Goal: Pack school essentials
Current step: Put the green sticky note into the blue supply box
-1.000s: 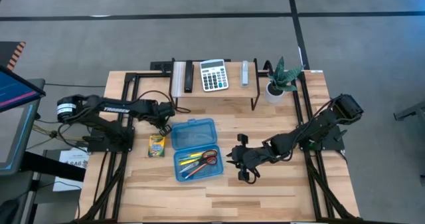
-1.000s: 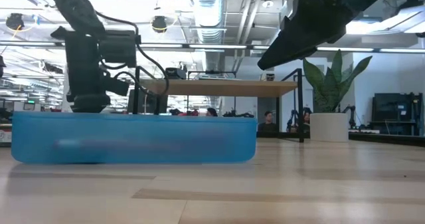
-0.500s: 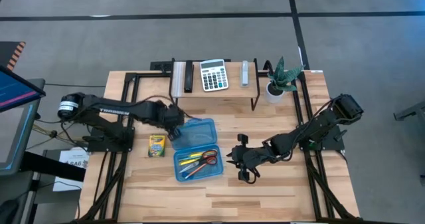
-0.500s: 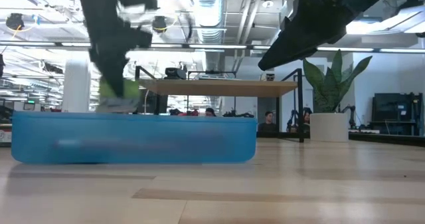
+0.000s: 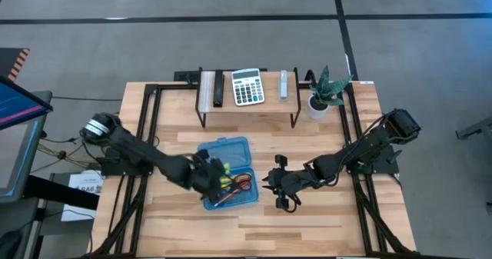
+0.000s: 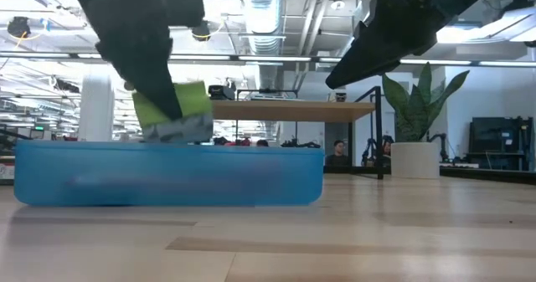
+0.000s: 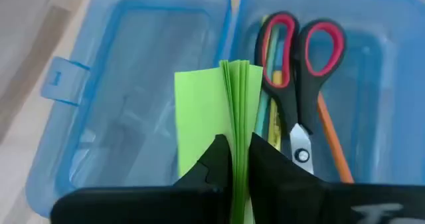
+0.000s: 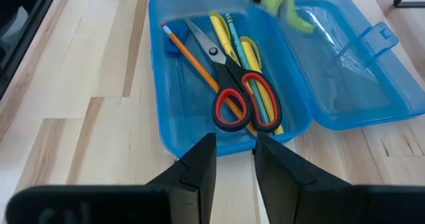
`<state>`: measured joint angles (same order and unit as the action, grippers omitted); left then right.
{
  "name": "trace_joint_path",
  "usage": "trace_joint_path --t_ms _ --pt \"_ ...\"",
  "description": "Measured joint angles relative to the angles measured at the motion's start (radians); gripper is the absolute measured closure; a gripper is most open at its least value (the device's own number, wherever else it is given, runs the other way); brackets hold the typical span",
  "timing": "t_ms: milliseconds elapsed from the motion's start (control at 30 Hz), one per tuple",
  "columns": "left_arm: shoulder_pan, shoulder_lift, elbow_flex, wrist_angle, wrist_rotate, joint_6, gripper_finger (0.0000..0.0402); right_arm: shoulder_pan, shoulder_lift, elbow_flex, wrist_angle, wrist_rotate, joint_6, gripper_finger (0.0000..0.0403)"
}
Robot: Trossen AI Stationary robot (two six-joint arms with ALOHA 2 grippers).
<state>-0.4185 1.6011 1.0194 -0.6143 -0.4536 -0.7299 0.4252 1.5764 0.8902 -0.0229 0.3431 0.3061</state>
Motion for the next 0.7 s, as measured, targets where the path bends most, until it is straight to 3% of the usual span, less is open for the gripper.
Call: trace_joint_path --t_ms 133,300,700 --pt "-0.008 0.125 0.086 -0.034 0.010 -0.006 0.0382 0.000 0.000 0.000 0.000 0.000 0.000 0.0280" --pt "-0.009 0.225 0.188 -0.051 0.098 0.035 0.0350 0.000 0.000 0.000 -0.005 0.000 0.000 0.0280" --pt "-0.043 0.231 0.216 -0.120 0.111 0.006 0.0247 0.000 0.000 0.000 -0.024 0.000 0.008 0.0280"
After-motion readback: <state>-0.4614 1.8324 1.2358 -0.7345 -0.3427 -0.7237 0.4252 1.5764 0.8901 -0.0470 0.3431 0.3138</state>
